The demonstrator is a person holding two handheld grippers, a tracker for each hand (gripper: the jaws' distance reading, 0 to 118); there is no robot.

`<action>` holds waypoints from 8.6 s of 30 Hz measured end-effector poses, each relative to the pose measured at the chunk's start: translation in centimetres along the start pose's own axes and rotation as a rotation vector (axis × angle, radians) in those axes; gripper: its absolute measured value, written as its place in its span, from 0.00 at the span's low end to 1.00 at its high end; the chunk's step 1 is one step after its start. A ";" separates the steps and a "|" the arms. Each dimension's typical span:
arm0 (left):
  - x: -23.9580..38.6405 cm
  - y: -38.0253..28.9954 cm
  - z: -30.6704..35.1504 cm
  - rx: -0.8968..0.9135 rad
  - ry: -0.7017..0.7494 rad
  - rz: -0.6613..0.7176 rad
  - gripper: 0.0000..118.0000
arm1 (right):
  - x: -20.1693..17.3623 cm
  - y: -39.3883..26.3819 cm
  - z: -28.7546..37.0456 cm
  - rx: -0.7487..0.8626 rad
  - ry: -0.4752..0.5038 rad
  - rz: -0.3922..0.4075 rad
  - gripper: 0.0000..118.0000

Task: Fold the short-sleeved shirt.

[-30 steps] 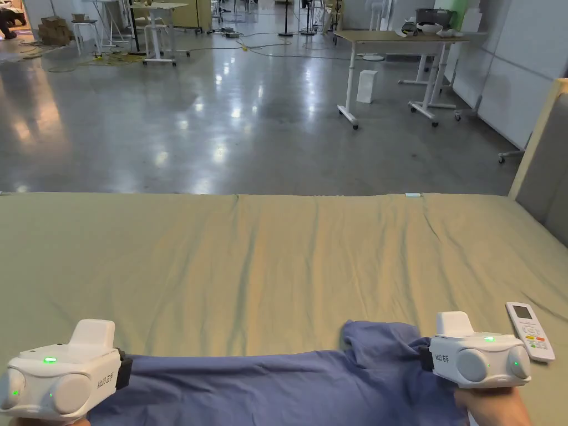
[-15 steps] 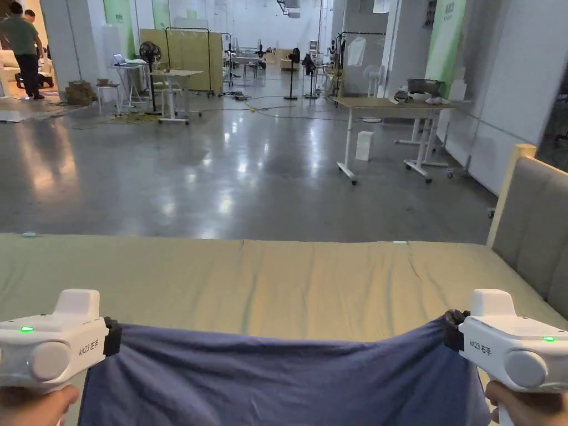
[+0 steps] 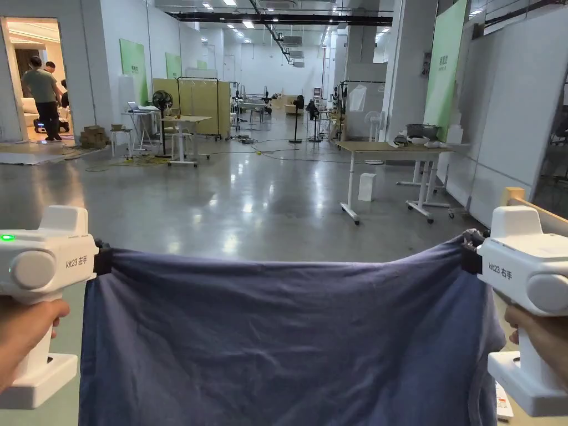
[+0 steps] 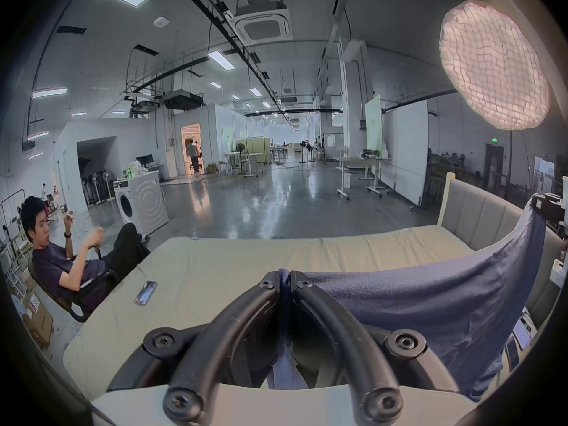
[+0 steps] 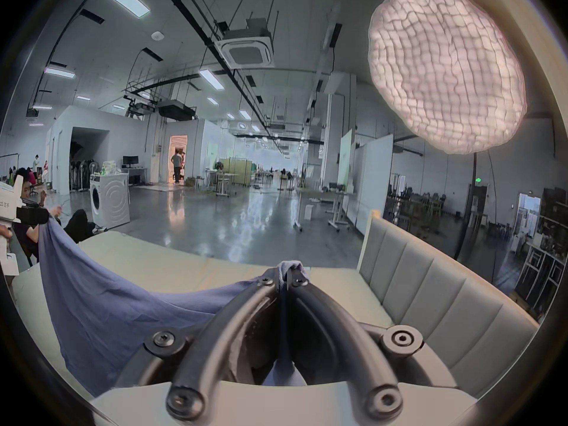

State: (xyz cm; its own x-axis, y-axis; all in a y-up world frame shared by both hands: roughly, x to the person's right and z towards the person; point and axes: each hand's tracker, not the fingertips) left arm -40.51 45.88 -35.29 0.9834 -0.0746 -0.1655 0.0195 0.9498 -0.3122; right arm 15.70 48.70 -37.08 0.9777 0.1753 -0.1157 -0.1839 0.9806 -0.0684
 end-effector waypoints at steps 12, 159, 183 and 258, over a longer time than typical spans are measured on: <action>1.2 11.2 -5.3 0.069 0.080 -0.048 0.05 | 0.2 8.3 -9.9 0.078 -0.069 0.016 0.03; 0.9 -40.2 13.3 -0.850 0.066 0.071 0.42 | -16.5 -26.4 16.1 -0.242 0.026 -0.006 0.00; -0.2 -40.1 13.4 -0.817 0.004 0.114 0.07 | -8.4 -34.9 21.0 -0.872 0.036 -0.010 0.51; 4.2 -27.3 7.9 -0.048 0.053 0.096 0.42 | -11.4 -25.2 9.4 -0.162 -0.001 -0.132 0.49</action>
State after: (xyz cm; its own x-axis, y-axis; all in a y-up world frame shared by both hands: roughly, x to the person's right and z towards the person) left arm -35.45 22.00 -20.07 0.9694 -0.0009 -0.2455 -0.0843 0.9379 -0.3364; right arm 10.11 22.79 -24.73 0.9945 0.0467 -0.0941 -0.0683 0.9680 -0.2413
